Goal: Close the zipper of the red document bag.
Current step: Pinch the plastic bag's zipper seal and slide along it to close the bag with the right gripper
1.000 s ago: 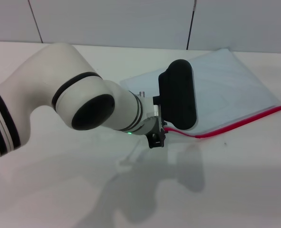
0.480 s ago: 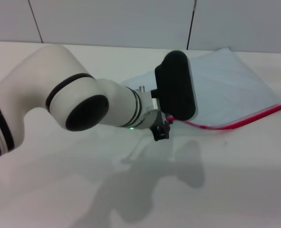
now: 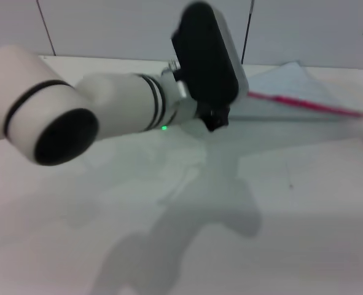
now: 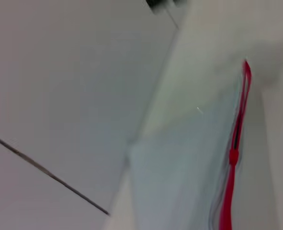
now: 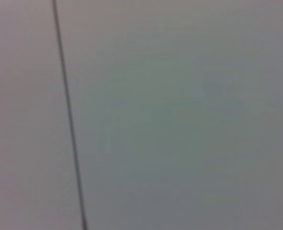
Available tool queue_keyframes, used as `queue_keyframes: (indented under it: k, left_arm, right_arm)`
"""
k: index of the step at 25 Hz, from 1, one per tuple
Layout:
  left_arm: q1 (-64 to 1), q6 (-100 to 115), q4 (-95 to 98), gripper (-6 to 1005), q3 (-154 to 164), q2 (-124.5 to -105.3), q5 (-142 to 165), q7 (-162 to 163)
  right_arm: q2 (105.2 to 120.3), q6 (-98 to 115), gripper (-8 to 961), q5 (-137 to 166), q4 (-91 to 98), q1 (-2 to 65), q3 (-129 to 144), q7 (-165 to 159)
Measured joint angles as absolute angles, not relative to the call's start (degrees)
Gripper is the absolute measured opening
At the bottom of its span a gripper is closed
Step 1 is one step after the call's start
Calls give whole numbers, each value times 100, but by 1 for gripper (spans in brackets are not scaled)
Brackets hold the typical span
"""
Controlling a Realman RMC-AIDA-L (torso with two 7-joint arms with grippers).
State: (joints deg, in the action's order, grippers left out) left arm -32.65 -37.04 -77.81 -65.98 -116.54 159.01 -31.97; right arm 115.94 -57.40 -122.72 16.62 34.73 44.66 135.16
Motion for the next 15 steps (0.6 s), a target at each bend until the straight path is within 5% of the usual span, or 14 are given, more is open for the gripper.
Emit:
queue_keyframes:
  k: [15]
  left_arm:
    - [-2630,-3034,-8899,57,-6852,-11646,16293,-3192]
  right_arm:
    - [11601,-6518,651,-9514,4709,3091,4462,10205]
